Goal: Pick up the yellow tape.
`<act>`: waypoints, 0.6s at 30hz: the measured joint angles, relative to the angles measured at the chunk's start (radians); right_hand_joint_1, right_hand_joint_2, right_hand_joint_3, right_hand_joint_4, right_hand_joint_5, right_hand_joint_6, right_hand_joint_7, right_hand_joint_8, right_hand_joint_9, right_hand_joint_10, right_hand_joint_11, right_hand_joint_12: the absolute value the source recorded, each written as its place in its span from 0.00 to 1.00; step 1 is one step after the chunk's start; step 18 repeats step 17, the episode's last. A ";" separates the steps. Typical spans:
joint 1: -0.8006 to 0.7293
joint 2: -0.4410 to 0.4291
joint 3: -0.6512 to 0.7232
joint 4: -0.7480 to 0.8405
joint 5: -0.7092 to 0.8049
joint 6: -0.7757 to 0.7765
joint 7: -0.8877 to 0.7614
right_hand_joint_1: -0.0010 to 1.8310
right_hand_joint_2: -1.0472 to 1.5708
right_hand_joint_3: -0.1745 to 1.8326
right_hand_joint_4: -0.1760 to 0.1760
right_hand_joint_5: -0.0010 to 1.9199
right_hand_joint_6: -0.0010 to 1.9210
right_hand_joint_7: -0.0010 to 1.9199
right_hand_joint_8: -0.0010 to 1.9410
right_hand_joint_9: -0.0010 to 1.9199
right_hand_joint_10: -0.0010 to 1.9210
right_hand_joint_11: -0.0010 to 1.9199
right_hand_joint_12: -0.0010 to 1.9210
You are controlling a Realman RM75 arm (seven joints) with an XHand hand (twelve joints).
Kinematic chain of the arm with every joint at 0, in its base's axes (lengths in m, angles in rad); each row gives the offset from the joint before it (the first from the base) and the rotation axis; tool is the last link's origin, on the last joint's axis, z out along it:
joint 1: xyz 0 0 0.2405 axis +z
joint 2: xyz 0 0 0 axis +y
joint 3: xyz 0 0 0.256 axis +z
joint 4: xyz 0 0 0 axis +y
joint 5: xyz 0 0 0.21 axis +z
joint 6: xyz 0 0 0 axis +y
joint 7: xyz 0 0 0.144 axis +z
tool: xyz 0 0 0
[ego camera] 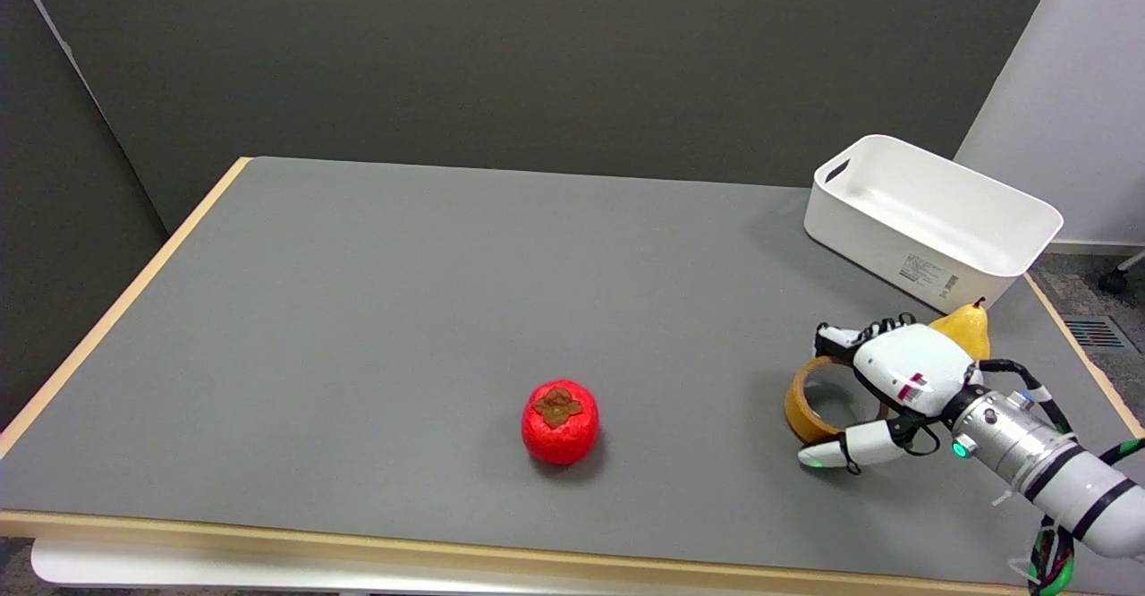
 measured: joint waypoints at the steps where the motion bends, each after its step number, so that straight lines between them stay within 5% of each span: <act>1: 0.003 0.001 0.001 0.001 0.000 0.002 0.000 0.65 0.78 0.36 0.17 0.33 0.77 0.45 0.77 0.44 0.78 0.38 1.00; 18: 0.204 0.046 0.102 0.053 0.001 0.037 -0.009 0.65 0.78 0.35 0.13 0.33 0.77 0.44 0.77 0.44 0.79 0.41 1.00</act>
